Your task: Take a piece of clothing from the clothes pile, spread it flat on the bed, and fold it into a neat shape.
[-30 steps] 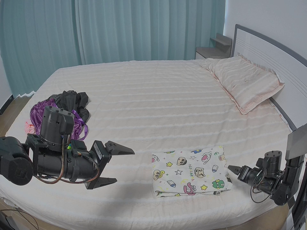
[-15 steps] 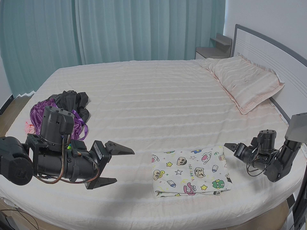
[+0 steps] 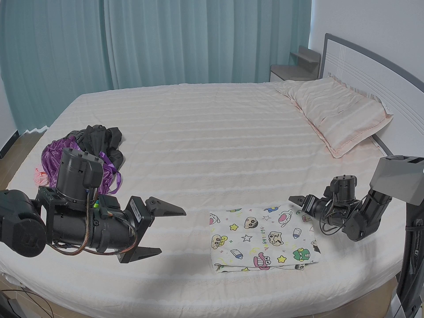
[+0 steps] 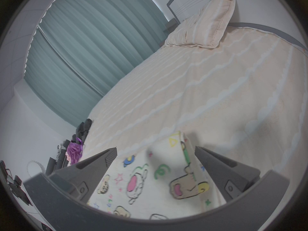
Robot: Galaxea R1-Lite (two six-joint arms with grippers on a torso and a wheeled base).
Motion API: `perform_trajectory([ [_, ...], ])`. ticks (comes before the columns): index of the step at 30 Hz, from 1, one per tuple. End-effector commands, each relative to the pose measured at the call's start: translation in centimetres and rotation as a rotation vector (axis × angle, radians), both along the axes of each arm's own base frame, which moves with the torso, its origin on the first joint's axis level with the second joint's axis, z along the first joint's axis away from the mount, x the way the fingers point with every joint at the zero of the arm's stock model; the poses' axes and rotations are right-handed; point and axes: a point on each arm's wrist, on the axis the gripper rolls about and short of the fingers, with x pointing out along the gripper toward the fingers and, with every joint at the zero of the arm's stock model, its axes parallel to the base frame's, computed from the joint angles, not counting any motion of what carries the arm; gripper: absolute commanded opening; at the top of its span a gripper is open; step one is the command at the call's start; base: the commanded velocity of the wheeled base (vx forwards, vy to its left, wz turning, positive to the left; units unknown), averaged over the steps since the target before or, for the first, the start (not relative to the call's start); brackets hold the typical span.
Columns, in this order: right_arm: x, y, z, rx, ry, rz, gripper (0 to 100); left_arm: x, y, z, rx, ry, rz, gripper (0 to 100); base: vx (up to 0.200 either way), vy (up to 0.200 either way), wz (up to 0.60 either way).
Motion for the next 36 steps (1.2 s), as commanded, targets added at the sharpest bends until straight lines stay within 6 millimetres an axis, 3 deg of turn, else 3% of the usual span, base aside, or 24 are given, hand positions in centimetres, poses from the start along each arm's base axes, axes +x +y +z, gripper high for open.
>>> perform_trajectory([
  [1, 0.6, -0.5, -1.2, -0.015, 0.023, -0.008, 100, 0.0, 0.0, -0.1, 0.001, 0.003, -0.002, 100, 0.000, 0.000, 0.00],
  [7, 0.7, -0.3, -1.5, -0.025, 0.023, 0.003, 100, 0.0, 0.0, -0.1, 0.001, 0.003, -0.002, 100, 0.000, 0.000, 0.00],
  [8, 0.6, -0.2, -1.4, -0.027, 0.024, 0.004, 0, 0.0, 0.0, -0.1, 0.002, 0.004, -0.002, 100, 0.000, 0.000, 0.00],
  [16, 0.6, -0.7, -1.4, -0.033, 0.024, -0.014, 0, 0.0, 0.0, -0.1, 0.002, 0.002, 0.000, 100, 0.000, 0.000, 0.00],
  [25, 0.9, -2.9, -1.0, -0.033, 0.016, -0.077, 0, 0.0, 0.0, -0.1, 0.002, 0.002, 0.000, 100, 0.000, 0.000, 0.00],
  [34, 0.7, -2.3, -1.1, -0.035, 0.023, -0.063, 0, 0.0, 0.0, -0.2, 0.004, 0.004, -0.001, 100, 0.000, 0.000, 0.00],
  [35, 0.7, -2.4, -1.0, -0.035, 0.022, -0.064, 100, 0.0, 0.0, -0.2, 0.004, 0.004, -0.001, 100, 0.000, 0.000, 0.00],
  [36, 0.7, -2.4, -1.0, -0.033, 0.020, -0.065, 100, 0.0, 0.0, -0.2, 0.005, 0.003, -0.002, 100, 0.000, 0.000, 0.00],
])
